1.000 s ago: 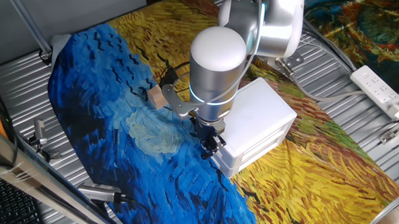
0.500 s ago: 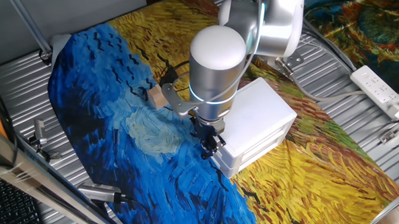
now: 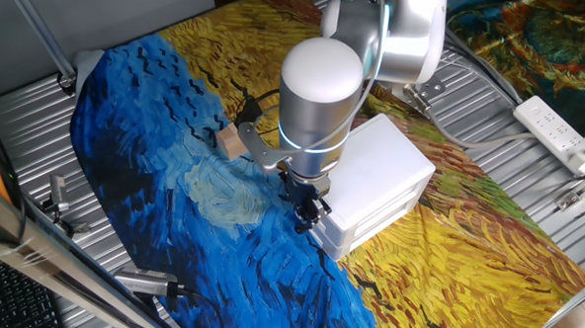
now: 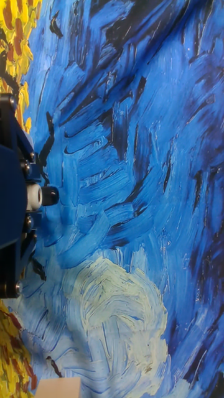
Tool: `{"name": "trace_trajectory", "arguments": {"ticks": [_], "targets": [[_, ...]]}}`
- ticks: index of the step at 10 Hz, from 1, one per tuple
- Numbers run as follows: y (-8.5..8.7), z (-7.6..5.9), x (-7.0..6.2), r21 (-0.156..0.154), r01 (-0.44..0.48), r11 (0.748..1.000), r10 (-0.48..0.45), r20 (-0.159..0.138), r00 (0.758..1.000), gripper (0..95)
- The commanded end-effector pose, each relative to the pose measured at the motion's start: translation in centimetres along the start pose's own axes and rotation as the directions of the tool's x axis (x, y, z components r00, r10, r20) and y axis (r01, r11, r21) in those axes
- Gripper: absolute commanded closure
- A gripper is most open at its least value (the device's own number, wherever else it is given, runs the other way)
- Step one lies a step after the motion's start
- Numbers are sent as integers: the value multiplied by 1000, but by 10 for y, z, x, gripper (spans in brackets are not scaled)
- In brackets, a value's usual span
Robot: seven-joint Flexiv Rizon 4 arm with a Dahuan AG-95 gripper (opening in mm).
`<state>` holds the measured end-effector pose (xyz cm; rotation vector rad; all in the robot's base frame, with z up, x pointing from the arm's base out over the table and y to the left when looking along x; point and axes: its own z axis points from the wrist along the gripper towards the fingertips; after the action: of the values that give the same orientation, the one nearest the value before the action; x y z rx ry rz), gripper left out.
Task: Take something out of a drawer
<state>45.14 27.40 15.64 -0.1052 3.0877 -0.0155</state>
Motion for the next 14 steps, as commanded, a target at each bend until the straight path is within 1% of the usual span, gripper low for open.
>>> {"name": "trace_trajectory", "arguments": {"ticks": [1,9,14], "targets": [[0,0,-1,1,3,1000,-3,4,1000,950],[6,0,-9,8,36,999,-36,7,999,950],[8,-1,-15,7,30,1000,-30,4,1000,950]]}}
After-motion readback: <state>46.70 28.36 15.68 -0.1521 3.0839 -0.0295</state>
